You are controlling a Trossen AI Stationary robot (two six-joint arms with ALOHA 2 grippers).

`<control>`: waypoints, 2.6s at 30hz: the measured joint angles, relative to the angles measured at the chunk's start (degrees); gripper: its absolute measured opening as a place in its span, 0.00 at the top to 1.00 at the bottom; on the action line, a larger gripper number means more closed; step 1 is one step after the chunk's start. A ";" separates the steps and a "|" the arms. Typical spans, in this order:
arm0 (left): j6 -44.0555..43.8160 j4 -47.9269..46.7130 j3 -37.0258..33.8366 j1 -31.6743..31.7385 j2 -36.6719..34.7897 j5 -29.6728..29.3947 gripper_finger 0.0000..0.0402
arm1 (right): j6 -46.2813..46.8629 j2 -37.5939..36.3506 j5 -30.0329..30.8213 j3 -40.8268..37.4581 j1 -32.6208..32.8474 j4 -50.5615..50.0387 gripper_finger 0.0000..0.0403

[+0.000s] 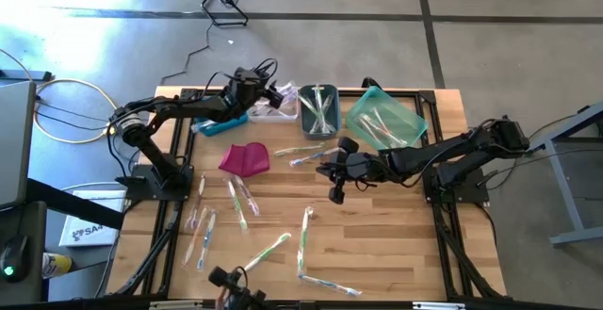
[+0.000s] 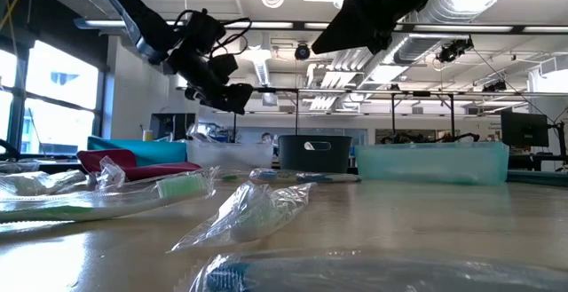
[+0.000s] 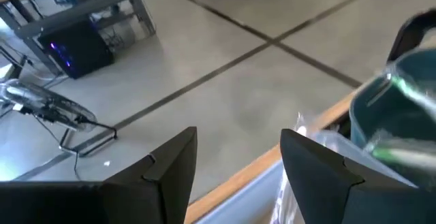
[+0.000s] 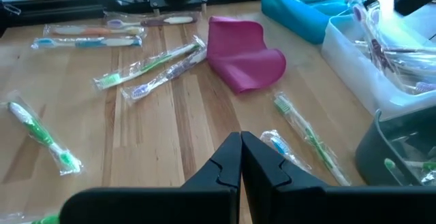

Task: Pick & Place Toothbrushes
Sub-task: Put the violet toothbrush into the white bin

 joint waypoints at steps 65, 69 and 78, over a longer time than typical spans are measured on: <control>-0.66 -15.85 -25.75 -17.73 -39.96 20.49 0.81 | -0.10 0.00 -0.03 0.02 0.00 4.69 1.00; -0.69 -17.07 -25.75 -17.73 -41.15 20.52 0.81 | -0.53 0.00 0.06 0.02 0.00 4.43 1.00; -0.68 -17.00 -25.75 -17.70 -41.16 30.80 0.81 | 1.20 0.00 -3.01 0.02 0.00 -1.23 1.00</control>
